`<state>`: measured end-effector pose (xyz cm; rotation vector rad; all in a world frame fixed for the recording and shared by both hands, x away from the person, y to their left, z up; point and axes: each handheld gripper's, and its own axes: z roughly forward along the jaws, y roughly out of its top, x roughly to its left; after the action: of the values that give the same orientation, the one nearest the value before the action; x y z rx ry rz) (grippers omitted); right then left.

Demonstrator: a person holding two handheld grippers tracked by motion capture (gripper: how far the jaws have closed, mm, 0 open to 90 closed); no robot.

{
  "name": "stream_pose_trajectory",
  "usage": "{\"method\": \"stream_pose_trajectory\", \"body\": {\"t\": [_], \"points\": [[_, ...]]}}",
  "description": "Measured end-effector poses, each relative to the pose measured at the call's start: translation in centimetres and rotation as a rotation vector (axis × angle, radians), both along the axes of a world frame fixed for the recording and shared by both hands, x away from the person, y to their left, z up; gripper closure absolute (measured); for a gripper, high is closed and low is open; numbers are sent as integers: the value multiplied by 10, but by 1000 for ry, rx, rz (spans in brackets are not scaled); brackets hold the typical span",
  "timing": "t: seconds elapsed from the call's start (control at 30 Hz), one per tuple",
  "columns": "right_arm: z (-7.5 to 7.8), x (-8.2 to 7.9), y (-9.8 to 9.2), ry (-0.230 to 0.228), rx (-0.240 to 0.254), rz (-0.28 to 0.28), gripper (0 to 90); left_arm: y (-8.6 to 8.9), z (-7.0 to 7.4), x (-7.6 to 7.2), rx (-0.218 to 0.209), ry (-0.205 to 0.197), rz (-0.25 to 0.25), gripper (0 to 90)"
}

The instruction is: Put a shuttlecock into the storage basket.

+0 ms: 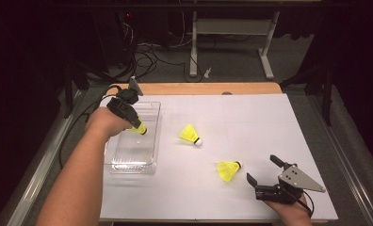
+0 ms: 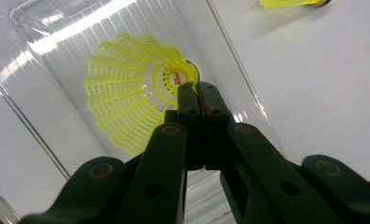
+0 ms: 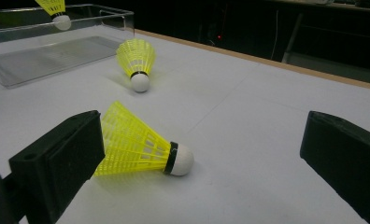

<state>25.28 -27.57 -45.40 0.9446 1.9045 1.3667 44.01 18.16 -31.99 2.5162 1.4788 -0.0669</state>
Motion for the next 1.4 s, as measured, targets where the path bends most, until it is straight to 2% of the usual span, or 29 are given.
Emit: {"method": "stream_pose_trajectory", "body": {"t": [0.37, 0.53, 0.6, 1.13, 1.33, 1.4], "points": [[0, 0, 0, -2, 5, 0, 5, -14, -18, 11, 33, 4, 4, 896], [0, 0, 0, 0, 6, -1, 5, -21, -26, 16, 34, 4, -4, 896], [0, 0, 0, 0, 6, 1, 5, -24, -30, 17, 52, 10, -12, 896], [0, -1, -1, 1, 5, 0, 5, -32, -41, 22, 44, 6, -19, 896], [0, -1, -1, 2, 3, 0, 5, -29, -38, 26, 5, -28, -12, 896], [0, 0, -1, 3, 3, 0, 5, -27, -38, 26, 9, -29, -3, 895]]}}
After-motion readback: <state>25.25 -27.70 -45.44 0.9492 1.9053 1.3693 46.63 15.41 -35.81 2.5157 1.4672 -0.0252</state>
